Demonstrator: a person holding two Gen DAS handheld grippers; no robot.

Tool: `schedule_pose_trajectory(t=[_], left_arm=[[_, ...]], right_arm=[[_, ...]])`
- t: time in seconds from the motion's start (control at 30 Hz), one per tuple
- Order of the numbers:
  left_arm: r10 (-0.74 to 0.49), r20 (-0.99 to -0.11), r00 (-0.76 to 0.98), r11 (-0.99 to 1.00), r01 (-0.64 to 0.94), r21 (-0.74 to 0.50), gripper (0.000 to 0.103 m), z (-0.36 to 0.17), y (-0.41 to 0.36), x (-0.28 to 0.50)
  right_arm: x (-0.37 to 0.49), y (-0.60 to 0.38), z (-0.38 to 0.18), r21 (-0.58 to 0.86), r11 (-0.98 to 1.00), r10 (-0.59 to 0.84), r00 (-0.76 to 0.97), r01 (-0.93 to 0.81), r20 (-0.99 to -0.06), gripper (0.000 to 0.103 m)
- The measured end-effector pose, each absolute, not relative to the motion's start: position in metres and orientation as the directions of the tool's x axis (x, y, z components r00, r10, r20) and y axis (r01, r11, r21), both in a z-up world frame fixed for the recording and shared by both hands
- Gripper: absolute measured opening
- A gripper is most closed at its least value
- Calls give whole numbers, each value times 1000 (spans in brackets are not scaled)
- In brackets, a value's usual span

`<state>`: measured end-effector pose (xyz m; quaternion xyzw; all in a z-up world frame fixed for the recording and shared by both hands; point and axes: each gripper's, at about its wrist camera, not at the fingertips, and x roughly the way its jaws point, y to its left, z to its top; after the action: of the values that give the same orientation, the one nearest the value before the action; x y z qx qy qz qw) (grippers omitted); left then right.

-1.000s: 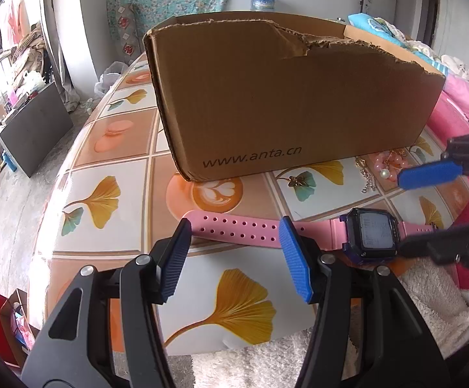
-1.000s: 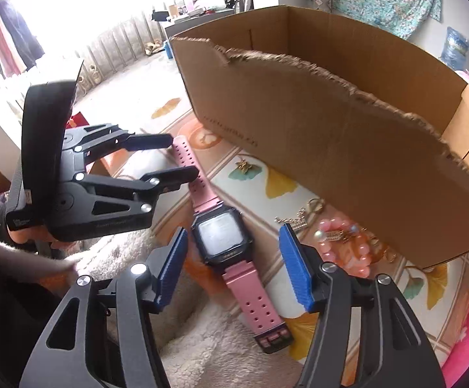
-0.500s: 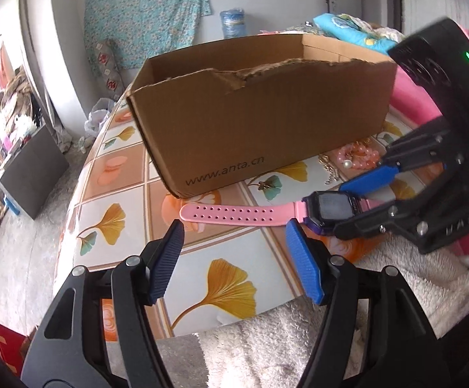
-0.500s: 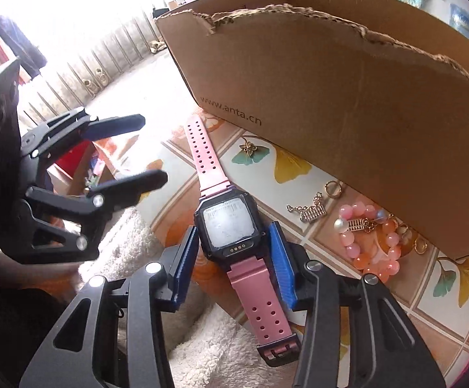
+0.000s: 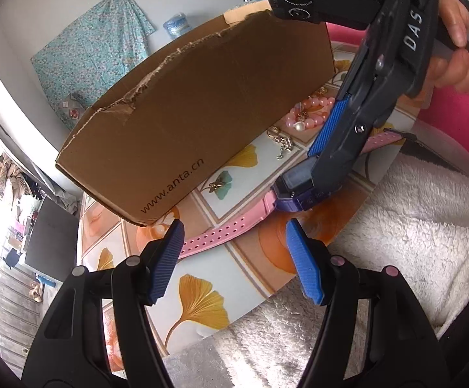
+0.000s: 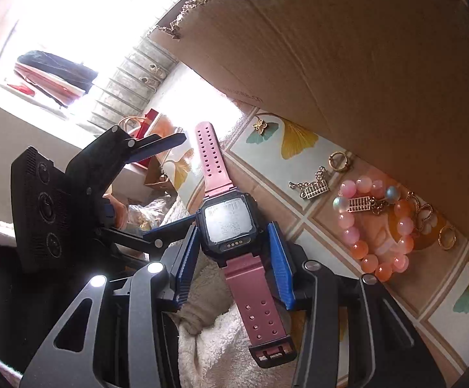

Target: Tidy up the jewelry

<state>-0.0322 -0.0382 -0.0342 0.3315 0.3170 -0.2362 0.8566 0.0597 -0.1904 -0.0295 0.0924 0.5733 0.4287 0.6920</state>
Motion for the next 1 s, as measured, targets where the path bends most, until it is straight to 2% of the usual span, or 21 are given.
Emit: schedule_pose_trajectory(t=[0.1,0.13,0.17,0.2,0.23,0.27,0.5,0.77,0.83,0.87,1.0], left_arm=[[-199,-696,690,654,622,430,61,-34,-46,-31],[-201,-700,685,654,626,424,57,-34,-48,-30],[-206,-707,677,654,632,415,49,-34,-50,-28],[-210,-713,669,653,638,407,36,-35,-52,-26],[-202,-717,667,653,637,409,28,-34,-53,-26],[-190,-723,664,654,635,411,14,-35,-55,-23],[-253,-789,560,733,643,222,9,-22,-53,-6],[-351,-837,420,818,572,-56,8,-8,-38,32],[-362,-836,413,821,565,-77,7,-8,-36,35],[-365,-835,412,822,563,-81,7,-8,-37,35],[-345,-831,437,820,571,-41,7,-8,-44,33]], right_arm=[[65,-183,-36,642,592,712,-57,-487,-700,42],[66,-183,-36,646,588,714,-62,-487,-697,42],[68,-179,-39,648,585,716,-65,-487,-695,42],[68,-179,-40,649,585,717,-64,-487,-694,42],[67,-178,-40,649,585,718,-61,-486,-693,42],[66,-182,-39,647,589,718,-55,-484,-694,42],[42,-175,-26,540,663,662,70,-519,-746,42],[0,-158,-18,264,788,477,278,-557,-834,42],[-8,-157,-20,178,832,399,344,-526,-850,31],[-11,-158,-20,148,849,369,369,-508,-853,22],[-22,-170,-12,103,911,298,463,-400,-835,10]])
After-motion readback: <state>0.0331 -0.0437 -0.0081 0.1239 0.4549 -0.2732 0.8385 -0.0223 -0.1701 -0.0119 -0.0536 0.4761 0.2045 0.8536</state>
